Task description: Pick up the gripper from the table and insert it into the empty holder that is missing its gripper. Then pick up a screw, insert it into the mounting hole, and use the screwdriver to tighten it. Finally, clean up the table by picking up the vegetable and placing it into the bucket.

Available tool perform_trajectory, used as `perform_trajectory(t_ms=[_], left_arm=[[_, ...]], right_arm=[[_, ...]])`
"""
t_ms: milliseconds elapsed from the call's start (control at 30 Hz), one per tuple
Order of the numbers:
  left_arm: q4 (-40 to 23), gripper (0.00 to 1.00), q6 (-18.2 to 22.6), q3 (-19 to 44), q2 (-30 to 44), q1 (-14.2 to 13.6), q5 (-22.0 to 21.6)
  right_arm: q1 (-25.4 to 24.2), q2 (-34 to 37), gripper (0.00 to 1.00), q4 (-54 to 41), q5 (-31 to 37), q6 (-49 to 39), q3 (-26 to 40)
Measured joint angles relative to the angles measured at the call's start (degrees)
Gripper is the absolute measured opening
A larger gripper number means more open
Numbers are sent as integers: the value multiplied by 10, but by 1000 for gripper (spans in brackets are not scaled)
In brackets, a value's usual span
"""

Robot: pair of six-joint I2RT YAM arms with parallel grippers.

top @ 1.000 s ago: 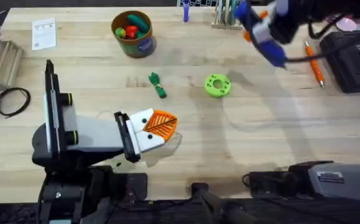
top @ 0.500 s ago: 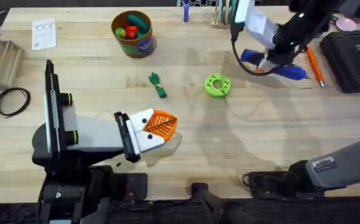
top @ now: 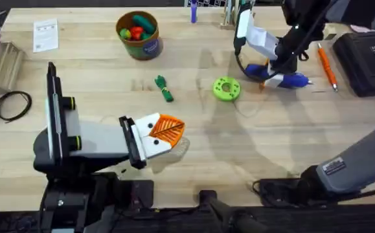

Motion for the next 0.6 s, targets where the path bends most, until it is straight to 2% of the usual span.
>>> perform_trajectory(t_ms=[67,100,133,333,533,600], left_arm=[[0,5,0,0,0,0,0],[0,5,0,0,0,0,0],[0,5,0,0,0,0,0],[0,5,0,0,0,0,0],[0,27,1,0,0,0,0],[0,325,3,0,0,0,0]], right_arm=[[0,0,858,0,3,1,1],[0,0,952,1,4,1,1],[1,0,981,1,5,5,1],[13,-1,989,1,3,26,1],[45,-47,989,0,-45,92,1],[55,-73,989,-1,-65,132,5]])
